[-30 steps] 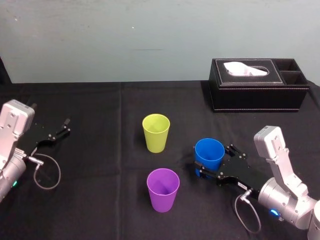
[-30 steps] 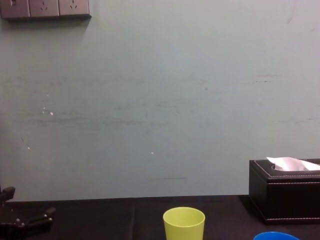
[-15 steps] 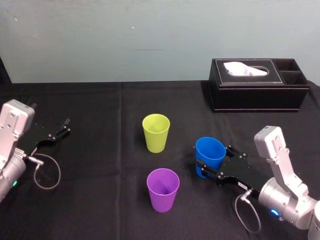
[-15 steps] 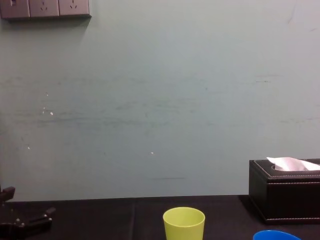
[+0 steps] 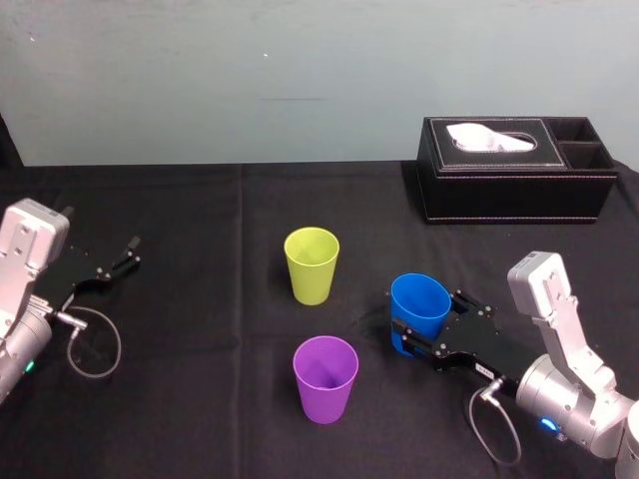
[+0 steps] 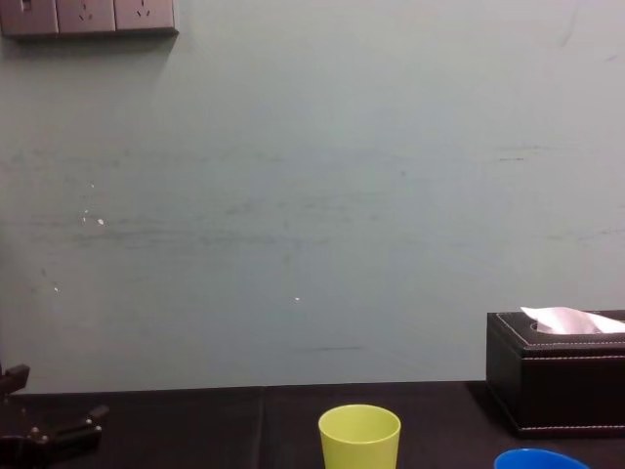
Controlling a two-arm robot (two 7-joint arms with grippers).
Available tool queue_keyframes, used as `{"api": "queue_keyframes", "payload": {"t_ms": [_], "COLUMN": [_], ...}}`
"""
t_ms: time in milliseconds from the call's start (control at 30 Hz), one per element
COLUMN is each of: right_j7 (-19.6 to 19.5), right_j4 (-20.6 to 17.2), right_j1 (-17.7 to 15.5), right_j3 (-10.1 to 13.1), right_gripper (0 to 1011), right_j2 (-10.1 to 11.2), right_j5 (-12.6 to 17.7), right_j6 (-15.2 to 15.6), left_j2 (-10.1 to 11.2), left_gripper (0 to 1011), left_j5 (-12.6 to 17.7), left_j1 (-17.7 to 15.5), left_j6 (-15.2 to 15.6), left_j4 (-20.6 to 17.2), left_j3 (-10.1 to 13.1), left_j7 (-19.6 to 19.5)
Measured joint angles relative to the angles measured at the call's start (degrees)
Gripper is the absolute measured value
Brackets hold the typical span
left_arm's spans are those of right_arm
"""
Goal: Stack the three plastic cups sequentially using one hand.
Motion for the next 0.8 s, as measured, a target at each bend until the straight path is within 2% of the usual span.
{"api": "queue_keyframes", "payload": {"t_ms": [233, 333, 567, 800], "right_j7": [-1.14, -1.31, -1.21, -0.92], "right_j4": [-4.01, -6.02, -10.68, -12.68], "right_j1": [-1.34, -1.67, -1.04, 1.23], "right_j3": [0.83, 1.44, 2.56, 2.37], "right_gripper": [729, 729, 729, 729], "right_j2": [1.33, 1.93, 3.23, 3.45], "right_j5": [-1.35, -1.35, -0.28, 0.78], "right_j6": [0.01, 1.01, 6.02, 9.65], "left_j2": [0.0, 0.0, 0.0, 0.0], "left_gripper": [1010, 1010, 1010, 1010], "left_j5": [0.0, 0.0, 0.0, 0.0], "left_j1": [0.0, 0.0, 0.0, 0.0], "left_j6": [0.0, 0.0, 0.0, 0.0], "left_j4": [0.0, 0.0, 0.0, 0.0], "left_j3": [0.0, 0.0, 0.0, 0.0], "left_j7": [0.0, 0.0, 0.0, 0.0]}}
